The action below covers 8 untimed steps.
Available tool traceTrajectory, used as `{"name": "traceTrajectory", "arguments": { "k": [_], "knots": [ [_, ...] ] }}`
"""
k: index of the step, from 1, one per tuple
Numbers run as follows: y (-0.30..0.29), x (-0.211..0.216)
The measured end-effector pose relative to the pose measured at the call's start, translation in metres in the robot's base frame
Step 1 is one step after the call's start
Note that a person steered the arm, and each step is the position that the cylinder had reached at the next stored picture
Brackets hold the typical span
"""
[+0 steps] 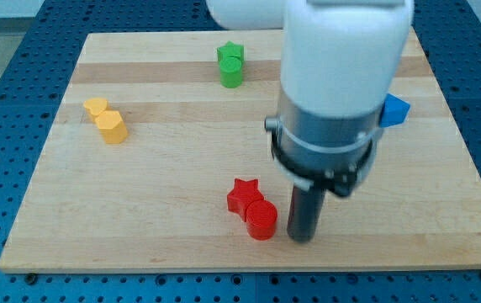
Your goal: Push the red circle into the red star
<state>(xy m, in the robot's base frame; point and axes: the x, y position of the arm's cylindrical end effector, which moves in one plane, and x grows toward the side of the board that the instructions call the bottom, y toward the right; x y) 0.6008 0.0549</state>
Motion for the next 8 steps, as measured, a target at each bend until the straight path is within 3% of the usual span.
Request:
{"name": "traceTrajectory", "arguments": {
  "k": [3, 6, 8],
  "knots": [
    [-0.014, 0.013],
    [-0.021, -0.032],
    [-0.022, -0.016]
  ]
}}
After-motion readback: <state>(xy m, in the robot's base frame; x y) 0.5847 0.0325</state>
